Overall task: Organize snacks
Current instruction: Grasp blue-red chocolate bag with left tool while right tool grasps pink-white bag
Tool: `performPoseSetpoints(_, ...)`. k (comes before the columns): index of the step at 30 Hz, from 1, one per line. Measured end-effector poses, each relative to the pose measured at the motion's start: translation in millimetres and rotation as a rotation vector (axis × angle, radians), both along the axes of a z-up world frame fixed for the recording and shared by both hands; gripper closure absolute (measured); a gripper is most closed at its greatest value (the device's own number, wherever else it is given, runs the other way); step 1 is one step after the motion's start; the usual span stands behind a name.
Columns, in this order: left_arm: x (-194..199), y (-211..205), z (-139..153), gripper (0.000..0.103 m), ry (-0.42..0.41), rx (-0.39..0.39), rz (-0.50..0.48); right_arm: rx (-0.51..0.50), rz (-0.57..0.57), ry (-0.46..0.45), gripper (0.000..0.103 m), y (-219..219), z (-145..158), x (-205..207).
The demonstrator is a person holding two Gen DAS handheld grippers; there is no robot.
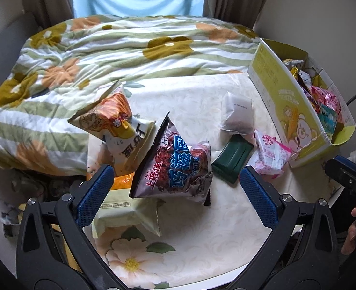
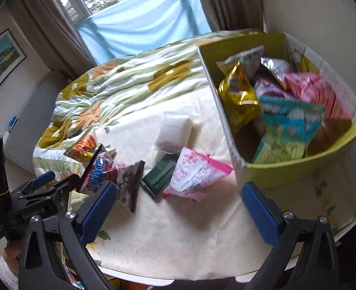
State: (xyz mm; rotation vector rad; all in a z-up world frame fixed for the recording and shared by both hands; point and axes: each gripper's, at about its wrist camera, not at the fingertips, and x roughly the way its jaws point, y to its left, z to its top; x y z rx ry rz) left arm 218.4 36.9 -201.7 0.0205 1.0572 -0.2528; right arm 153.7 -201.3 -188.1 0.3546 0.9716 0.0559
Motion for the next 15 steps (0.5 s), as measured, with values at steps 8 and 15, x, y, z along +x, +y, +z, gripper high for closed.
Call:
performPoseSetpoints(8,22.0,-6.3,-50.9,0.000,0.043,0.028,-0.090,-0.010,-0.103,0.011,0.000,17.9,-44.6,7.3)
performPoseSetpoints(15,35.8,-15.5,-71.7,0.000,0.037,0.066,-0.134,-0.017,-0.197,-0.006,0.004,22.3,-70.5,21.0)
